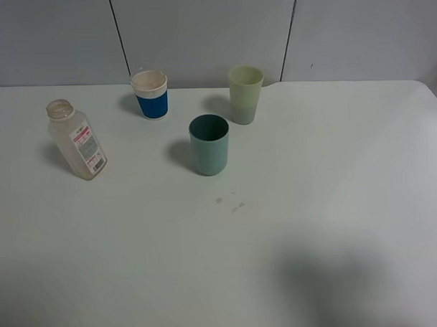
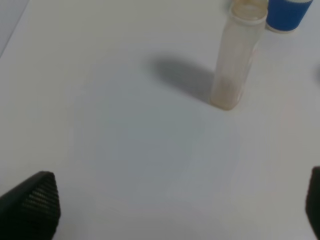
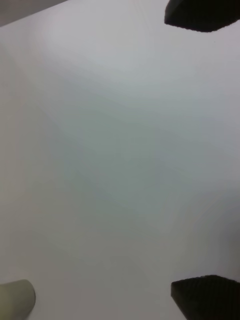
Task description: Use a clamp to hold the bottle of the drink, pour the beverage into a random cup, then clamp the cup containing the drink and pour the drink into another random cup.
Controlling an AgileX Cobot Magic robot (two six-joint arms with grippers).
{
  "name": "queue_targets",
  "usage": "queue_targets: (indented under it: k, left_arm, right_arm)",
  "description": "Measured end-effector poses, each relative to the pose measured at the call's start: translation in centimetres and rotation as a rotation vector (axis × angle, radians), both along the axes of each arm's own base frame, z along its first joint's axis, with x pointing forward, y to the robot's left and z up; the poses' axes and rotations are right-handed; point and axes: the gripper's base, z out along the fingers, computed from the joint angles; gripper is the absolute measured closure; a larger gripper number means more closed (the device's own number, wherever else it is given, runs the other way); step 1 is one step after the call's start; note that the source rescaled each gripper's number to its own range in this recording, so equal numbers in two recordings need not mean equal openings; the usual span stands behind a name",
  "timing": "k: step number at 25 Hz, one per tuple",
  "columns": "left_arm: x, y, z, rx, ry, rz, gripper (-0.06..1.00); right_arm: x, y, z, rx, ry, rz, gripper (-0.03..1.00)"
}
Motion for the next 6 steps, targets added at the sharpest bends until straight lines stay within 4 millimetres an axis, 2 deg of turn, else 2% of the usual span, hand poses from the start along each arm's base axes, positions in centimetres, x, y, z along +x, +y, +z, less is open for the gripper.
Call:
queue_targets:
  k: [6]
  left_arm:
    - [0.0,0.0,0.0,0.0,0.0,0.0,-0.06]
  right_arm:
    - [0.0,0.0,0.0,0.0,0.0,0.0,-0.01]
